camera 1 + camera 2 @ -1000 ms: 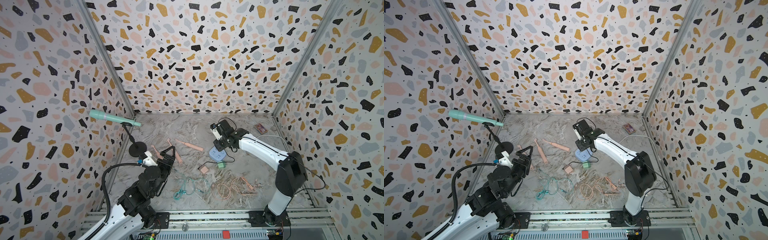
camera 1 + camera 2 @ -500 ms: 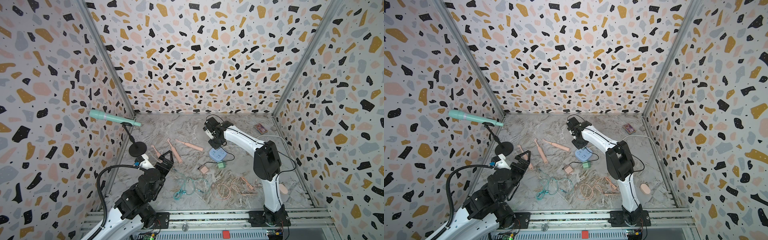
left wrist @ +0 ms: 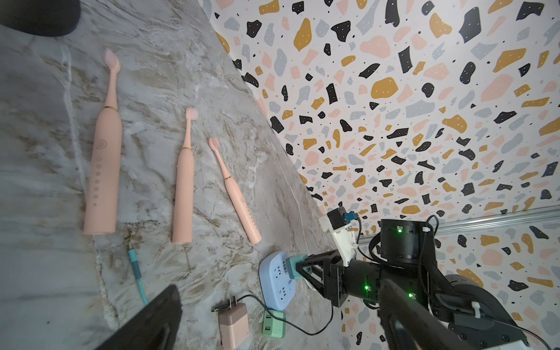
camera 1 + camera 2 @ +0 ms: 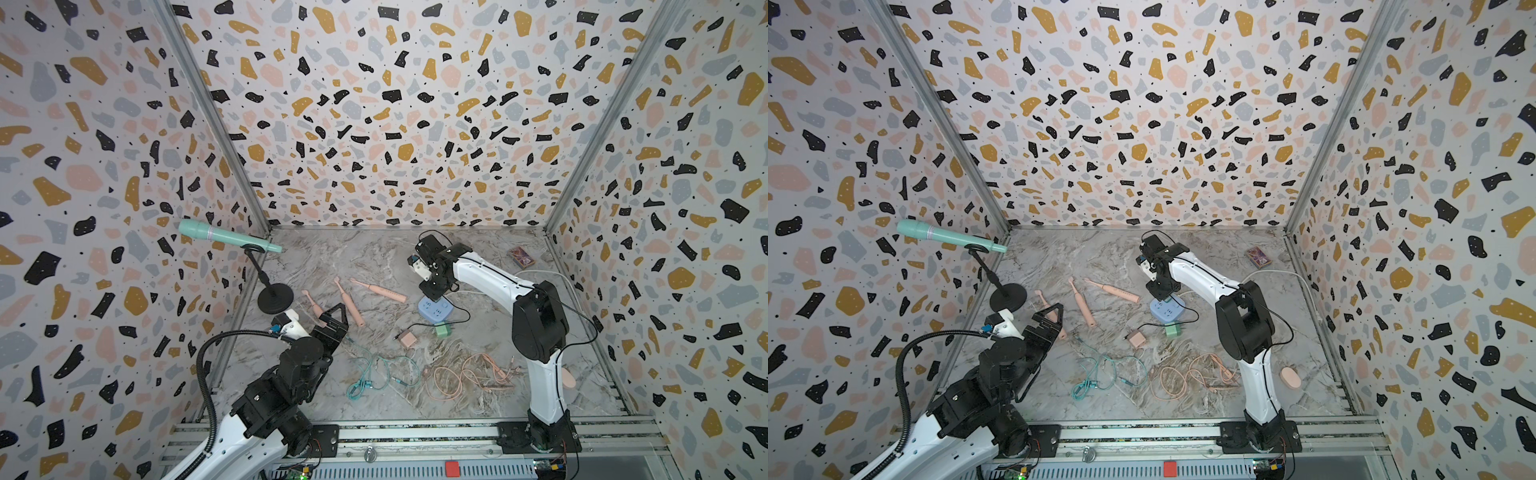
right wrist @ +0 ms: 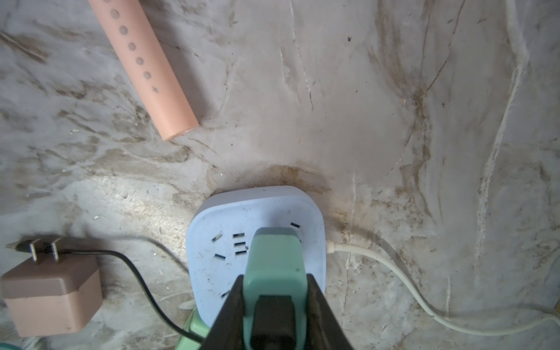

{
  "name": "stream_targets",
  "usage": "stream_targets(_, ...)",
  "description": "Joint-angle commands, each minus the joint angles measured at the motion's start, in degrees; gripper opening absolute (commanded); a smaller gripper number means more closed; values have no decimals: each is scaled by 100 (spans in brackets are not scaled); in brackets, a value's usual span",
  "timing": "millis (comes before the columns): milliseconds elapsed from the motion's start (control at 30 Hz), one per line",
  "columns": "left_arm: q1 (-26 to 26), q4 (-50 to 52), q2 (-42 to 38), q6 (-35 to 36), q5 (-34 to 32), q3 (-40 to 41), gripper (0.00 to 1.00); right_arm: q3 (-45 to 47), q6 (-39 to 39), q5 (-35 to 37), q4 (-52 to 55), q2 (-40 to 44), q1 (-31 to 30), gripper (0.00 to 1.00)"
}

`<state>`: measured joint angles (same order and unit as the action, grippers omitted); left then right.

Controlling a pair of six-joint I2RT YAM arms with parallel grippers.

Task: Charge the electric toothbrush
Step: Insert the charging cable into the plug.

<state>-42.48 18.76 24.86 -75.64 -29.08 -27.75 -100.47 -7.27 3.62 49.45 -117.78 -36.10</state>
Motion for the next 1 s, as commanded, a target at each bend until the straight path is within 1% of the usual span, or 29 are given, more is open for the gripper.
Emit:
stream_targets(0,23,-142,26,41,15,79,100,96,-86,-261,-35,220,54,0)
stream_targets(133,23,-148,45,40,16,77,99,81,-134,-239,-50,126,85,0)
stream_targets(267,20,-154,55,40,25,83,100,103,-162,-211,-142,213,92,0)
stream_targets(433,21,-189,93,36,25,78,99,185,-274,-542,-328,425,118,0)
stream_targets(600,25,-251,155,32,47,85,100,264,-280,-593,-485,523,163,0)
stream_targets(967,24,-304,180,13,69,129,99,238,-205,-478,-526,651,146,0)
